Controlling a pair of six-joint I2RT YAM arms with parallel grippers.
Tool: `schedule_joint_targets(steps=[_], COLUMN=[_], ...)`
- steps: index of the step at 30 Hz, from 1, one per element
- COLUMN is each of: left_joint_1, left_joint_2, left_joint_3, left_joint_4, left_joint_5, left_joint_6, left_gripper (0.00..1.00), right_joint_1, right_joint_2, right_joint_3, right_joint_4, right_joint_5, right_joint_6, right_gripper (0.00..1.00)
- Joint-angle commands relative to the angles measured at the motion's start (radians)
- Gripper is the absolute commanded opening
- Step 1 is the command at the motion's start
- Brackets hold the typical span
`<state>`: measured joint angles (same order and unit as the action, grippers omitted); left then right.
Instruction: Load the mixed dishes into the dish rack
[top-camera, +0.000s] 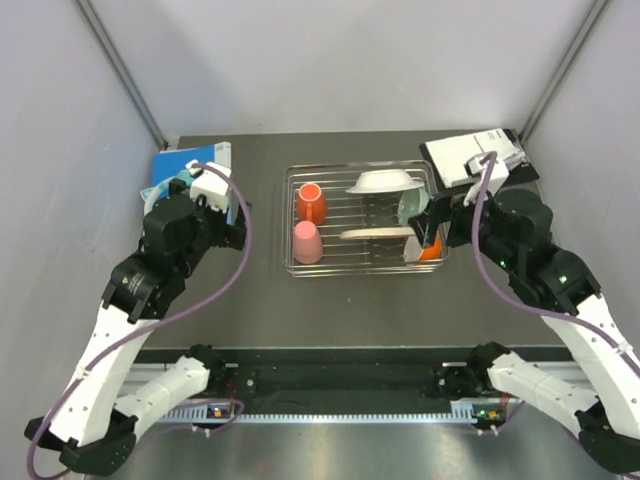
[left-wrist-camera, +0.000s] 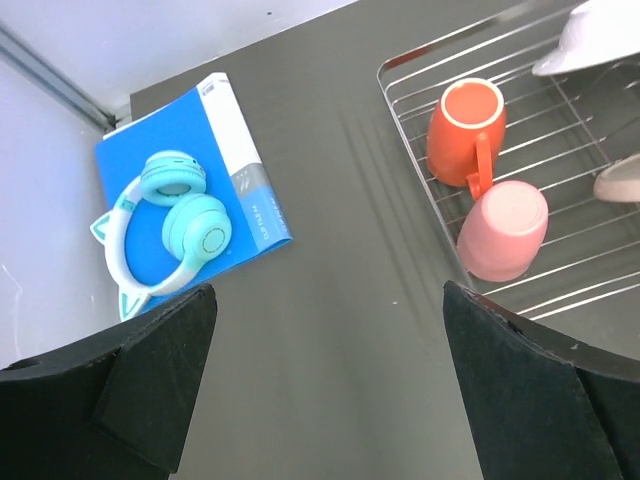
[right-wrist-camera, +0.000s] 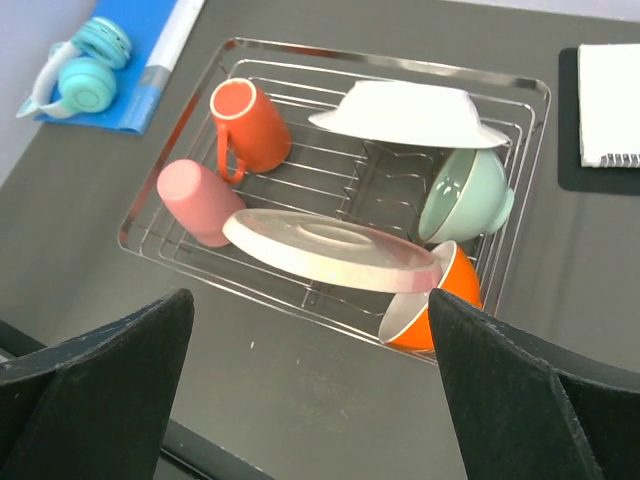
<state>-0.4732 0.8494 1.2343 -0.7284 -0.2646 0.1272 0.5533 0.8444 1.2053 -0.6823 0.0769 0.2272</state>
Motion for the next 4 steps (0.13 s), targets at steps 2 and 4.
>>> schedule_joint_targets(steps=[2, 4], left_joint_1=[0.008, 0.01], left_joint_2=[-0.042, -0.044], left_joint_3=[-0.022, -0.024], left_joint_4=[0.017, 0.014], left_joint_5=[-0.025, -0.036], left_joint_6=[-0.077, -0.08], left_gripper=[0.99, 0.99], right_joint_1=[-0.007, -0.007], right_joint_2=[-0.004, -0.016], right_joint_3=[0.066, 0.068], right_joint_4=[-0.025, -0.013], right_joint_5=[-0.025, -0.032], right_joint_6=[-0.022, -0.035], right_gripper=[1.0, 0.99])
